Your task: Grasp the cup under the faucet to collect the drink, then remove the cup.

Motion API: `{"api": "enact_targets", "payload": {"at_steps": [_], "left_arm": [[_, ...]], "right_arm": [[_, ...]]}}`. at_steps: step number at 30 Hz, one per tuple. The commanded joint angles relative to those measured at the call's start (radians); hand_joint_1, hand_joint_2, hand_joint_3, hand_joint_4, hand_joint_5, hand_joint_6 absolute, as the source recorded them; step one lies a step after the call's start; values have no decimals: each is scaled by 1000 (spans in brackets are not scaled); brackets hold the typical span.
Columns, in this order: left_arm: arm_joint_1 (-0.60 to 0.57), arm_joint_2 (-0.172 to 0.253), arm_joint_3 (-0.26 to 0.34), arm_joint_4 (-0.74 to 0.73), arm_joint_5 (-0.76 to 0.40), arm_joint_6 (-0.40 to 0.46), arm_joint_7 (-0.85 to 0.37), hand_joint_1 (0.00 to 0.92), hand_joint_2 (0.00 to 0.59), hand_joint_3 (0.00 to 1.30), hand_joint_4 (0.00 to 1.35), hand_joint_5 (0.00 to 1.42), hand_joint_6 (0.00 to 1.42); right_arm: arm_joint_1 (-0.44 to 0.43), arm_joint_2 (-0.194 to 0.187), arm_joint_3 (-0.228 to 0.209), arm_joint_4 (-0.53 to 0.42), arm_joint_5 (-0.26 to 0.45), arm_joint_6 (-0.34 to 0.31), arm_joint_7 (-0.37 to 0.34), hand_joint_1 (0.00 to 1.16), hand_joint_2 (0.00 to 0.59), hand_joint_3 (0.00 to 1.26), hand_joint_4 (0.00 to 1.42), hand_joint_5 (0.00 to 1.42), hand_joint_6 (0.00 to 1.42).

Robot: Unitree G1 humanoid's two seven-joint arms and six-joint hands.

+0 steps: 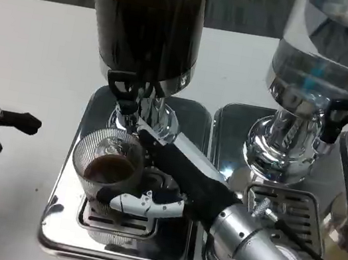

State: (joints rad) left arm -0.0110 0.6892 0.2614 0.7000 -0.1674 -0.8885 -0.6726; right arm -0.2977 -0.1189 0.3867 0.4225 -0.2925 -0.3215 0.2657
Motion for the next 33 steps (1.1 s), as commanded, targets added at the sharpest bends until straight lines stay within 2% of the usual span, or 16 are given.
{"api": "enact_targets", "payload": {"at_steps": [1,7,21,27,33], "left_arm": [[-9,20,-2,5,-9,7,-16,0,87,376,333,184,141],[-11,21,-3,8,-6,6,-15,0,92,365,321,182,154],[-9,26,-4,8,-5,6,-17,0,86,355,318,182,158],[-6,26,-1,6,-5,6,-20,0,91,342,310,182,159],[-3,27,1,4,-5,6,-19,0,94,327,309,174,159]], "right_arm": [[14,3,18,7,-26,25,-4,806,218,0,12,248,357],[24,4,15,0,-36,15,-43,788,224,21,86,314,413],[61,10,11,-30,-65,5,-129,744,225,201,294,502,633],[88,4,14,-59,-134,-22,-226,755,229,269,376,592,766],[117,9,4,-71,-169,-60,-314,768,223,344,463,683,888]]}}
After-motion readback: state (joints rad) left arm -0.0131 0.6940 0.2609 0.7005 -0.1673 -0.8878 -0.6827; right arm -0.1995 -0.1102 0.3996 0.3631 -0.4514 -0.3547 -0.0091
